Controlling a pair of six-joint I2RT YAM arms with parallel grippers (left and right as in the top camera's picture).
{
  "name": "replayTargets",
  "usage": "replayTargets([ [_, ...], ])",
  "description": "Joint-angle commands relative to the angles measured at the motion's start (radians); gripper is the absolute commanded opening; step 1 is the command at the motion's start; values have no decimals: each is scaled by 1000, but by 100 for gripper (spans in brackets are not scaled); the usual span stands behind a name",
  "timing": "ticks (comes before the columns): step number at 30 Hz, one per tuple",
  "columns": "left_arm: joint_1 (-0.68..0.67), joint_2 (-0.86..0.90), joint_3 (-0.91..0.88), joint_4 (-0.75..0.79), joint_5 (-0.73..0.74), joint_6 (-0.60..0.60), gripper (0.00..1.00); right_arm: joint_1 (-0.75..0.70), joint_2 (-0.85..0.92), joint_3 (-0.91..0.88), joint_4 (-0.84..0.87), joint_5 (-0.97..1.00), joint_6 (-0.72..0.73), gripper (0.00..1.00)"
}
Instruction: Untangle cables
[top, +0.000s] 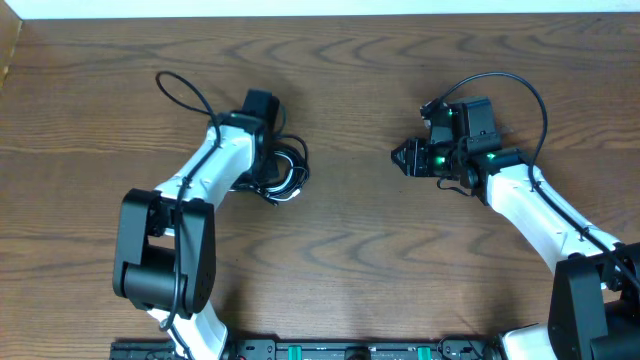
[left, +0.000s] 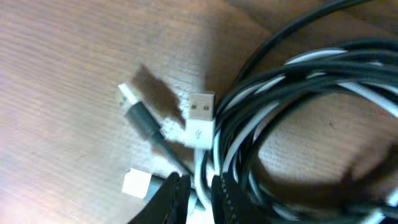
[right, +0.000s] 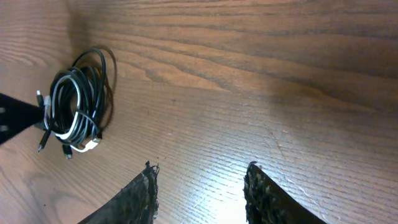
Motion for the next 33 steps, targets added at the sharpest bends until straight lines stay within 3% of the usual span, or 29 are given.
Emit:
replayTargets([
  [1, 2, -39, 99, -62, 27, 14, 19, 4, -1, 4, -1, 5, 0, 44],
  [7, 2, -58, 109, -144, 211, -103, 23, 4, -1, 4, -5, 5, 0, 47],
  [16, 0, -54, -39, -48, 219, -393, 23, 4, -1, 4, -14, 5, 0, 47],
  [21, 0, -53, -94, 21, 220, -477, 23, 4, -1, 4, -21, 5, 0, 47],
  [27, 0, -53, -100, 49, 219, -477, 52, 4, -1, 4, -23, 5, 0, 47],
  [33, 0, -50, -138, 95, 219, -525, 55, 4, -1, 4, -19, 5, 0, 49],
])
